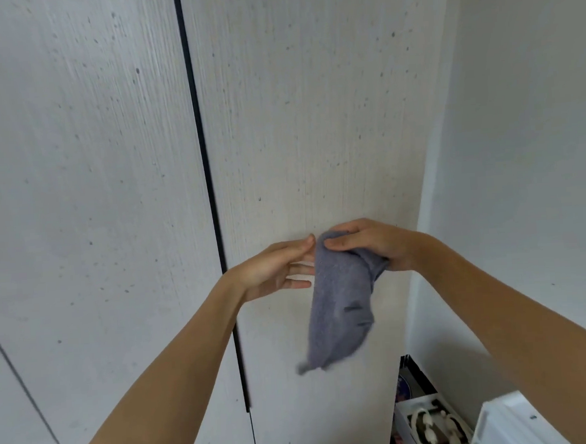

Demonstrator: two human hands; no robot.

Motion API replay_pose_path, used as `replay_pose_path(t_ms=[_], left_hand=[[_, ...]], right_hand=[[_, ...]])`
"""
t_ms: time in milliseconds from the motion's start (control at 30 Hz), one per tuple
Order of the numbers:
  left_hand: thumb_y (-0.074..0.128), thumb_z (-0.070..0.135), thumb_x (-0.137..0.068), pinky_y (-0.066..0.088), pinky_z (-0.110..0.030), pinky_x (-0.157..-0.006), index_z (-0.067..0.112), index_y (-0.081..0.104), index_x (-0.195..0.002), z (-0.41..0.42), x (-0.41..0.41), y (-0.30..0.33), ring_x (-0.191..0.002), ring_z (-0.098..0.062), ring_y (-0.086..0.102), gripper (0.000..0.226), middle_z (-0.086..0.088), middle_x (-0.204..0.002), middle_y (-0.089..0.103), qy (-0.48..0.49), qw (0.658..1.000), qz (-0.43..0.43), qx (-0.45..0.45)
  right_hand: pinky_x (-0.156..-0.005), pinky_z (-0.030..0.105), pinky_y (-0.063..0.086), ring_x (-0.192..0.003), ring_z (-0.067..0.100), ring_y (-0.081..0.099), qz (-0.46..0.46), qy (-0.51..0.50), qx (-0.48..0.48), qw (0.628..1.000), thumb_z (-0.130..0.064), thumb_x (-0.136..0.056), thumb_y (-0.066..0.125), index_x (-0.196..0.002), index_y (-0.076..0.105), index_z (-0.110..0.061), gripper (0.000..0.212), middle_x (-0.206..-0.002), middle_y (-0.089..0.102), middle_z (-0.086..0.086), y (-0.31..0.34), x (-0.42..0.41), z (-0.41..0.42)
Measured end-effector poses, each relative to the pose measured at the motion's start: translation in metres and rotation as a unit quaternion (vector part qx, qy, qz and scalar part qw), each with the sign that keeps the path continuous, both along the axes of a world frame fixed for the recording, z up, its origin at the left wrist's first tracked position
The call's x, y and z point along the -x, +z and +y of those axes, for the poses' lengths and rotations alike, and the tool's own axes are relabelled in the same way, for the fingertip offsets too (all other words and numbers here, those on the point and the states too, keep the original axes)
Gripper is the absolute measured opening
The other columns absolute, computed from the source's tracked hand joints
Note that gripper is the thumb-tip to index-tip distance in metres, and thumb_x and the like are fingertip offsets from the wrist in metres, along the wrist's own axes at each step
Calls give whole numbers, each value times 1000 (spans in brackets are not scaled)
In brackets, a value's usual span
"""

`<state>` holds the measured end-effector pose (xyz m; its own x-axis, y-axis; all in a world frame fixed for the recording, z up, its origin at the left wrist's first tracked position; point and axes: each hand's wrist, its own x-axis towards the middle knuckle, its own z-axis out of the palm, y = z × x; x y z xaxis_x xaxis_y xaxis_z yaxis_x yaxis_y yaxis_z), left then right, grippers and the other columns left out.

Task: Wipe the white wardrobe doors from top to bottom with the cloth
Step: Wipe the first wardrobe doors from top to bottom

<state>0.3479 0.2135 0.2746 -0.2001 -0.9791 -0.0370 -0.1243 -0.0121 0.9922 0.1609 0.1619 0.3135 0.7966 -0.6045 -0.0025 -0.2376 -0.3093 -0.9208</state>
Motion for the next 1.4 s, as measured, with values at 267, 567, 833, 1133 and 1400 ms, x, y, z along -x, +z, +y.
replay_pose_path(t_ms=[267,567,833,1133,1400], left_hand=[[60,20,-91,50,-33,-88,2,65,-107,2,12,28,-93,-17,61,25,-9,-100,66,13,987,-148,54],[69,19,-84,48,-21,-71,14,65,-77,-13,24,56,-77,-10,57,9,1,-80,62,165,955,-198,145],[72,34,-79,45,-26,-62,20,59,-62,-24,1,101,-70,-14,56,26,4,-69,61,370,867,-241,232],[58,41,-88,41,-27,-74,22,58,-88,-15,-7,209,-90,-10,52,19,5,-107,56,420,772,-214,428],[50,35,-92,35,-39,-97,15,48,-128,-14,-31,299,-121,-24,42,41,-5,-134,47,462,627,-386,495]], right_hand=[[-66,20,44,-77,11,58,44,-257,168,951,-30,-80,72,-92,64,-12,23,-86,63,1,-16,9,-30],[-97,40,44,-113,16,58,-129,-17,-135,982,-34,-87,61,-123,55,-26,37,-118,63,-4,-46,-8,-13],[-82,33,52,-93,24,65,-150,-92,-52,983,-12,-87,62,-106,62,2,23,-100,68,13,7,-25,-28],[-69,17,47,-81,12,58,-281,-240,167,914,-8,-93,52,-97,56,-12,6,-93,60,4,139,-36,-50],[-60,30,39,-71,23,51,-378,-400,273,789,-21,-91,48,-90,48,-8,13,-70,48,4,267,-37,-69]])
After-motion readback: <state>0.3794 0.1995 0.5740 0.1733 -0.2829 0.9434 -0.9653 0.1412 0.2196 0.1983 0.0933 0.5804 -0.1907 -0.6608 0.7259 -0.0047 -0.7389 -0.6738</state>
